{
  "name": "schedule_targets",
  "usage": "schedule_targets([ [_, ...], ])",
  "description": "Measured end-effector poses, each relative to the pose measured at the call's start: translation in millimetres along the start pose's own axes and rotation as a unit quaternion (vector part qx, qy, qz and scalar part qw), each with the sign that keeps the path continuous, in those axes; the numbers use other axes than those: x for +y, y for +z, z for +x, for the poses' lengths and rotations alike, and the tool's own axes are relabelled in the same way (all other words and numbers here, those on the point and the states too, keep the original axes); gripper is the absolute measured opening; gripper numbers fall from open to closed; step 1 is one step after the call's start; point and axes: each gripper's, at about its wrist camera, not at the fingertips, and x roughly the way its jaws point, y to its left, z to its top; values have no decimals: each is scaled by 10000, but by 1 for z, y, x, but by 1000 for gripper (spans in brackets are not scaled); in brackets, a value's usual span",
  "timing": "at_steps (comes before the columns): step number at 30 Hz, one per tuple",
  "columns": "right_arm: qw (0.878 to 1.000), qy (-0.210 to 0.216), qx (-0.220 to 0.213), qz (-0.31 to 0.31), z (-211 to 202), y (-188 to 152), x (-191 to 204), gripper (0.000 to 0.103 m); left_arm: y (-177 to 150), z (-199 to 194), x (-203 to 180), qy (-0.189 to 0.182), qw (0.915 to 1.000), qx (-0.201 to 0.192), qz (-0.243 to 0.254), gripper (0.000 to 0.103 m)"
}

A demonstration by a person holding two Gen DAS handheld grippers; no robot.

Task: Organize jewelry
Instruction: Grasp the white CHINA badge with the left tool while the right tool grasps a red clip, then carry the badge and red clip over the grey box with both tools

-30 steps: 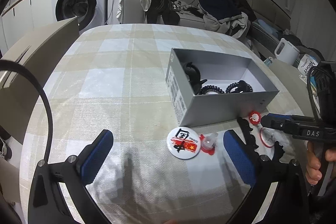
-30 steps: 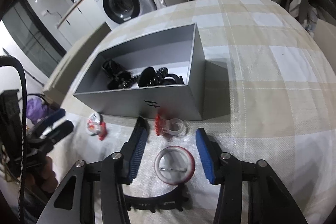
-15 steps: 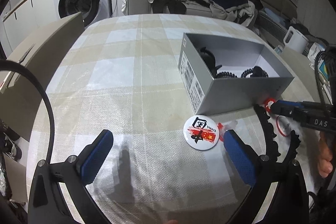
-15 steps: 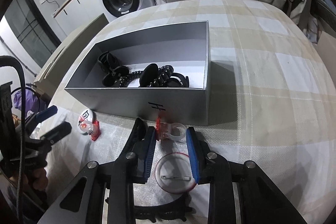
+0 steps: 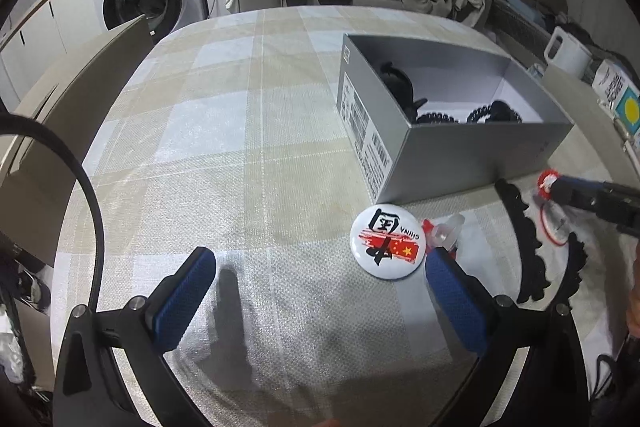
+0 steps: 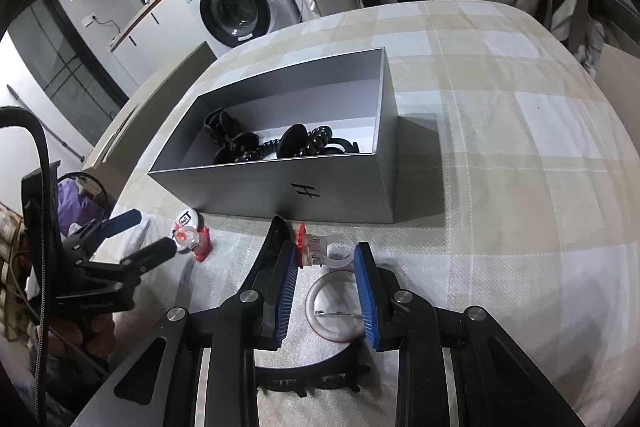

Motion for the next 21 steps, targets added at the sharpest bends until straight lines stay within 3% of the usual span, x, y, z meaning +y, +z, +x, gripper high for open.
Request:
schedule_targets([
  [9,10000,50,-49,34,-3,0,-1,28,4,11,-7,39,9997,153,163,99],
  [12,9999,50,-67,62,-4,0,-2,28,7,9,-9,-18,9996,121,241,88],
  [15,9999,39,-90,81,-7,-1,-3,28,6,6,-10,-73,9995,37,305,69],
  [18,9999,23,-113,90,-9,-2,-3,28,4,2,-11,-159,9991,-90,391,38],
  [21,9999,29,-129,99,-10,-3,-3,28,3,-1,-11,-318,9988,-133,349,37],
])
